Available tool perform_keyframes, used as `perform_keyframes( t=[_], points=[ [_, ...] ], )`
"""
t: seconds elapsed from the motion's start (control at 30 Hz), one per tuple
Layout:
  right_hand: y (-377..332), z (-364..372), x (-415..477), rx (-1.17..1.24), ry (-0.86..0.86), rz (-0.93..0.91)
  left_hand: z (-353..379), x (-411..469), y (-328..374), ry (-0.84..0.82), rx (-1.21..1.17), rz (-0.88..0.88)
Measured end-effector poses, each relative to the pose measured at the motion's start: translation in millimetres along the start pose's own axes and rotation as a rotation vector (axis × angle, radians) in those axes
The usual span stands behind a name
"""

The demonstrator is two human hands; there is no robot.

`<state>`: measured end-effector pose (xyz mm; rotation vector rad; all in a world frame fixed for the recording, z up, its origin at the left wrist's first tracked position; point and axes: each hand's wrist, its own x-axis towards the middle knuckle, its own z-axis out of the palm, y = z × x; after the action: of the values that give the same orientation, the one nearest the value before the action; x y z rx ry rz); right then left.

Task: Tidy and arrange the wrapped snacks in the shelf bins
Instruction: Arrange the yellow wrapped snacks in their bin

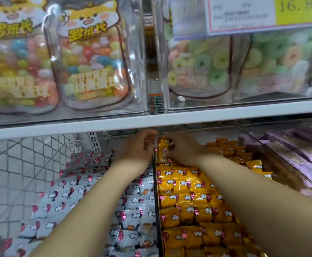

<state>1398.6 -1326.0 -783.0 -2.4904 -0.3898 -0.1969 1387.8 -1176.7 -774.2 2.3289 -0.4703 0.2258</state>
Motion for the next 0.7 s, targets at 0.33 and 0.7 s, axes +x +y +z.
perform_keyframes(
  t=[0.33,0.7],
  points=[
    [11,-16,-28,-0.28,-0.265,0.119,0,-2,18,-0.226,0.423,0.081],
    [17,-23,-37,-0.192,-0.298,0.149,-3,24,32,-0.495,0.688,-0.087]
  ],
)
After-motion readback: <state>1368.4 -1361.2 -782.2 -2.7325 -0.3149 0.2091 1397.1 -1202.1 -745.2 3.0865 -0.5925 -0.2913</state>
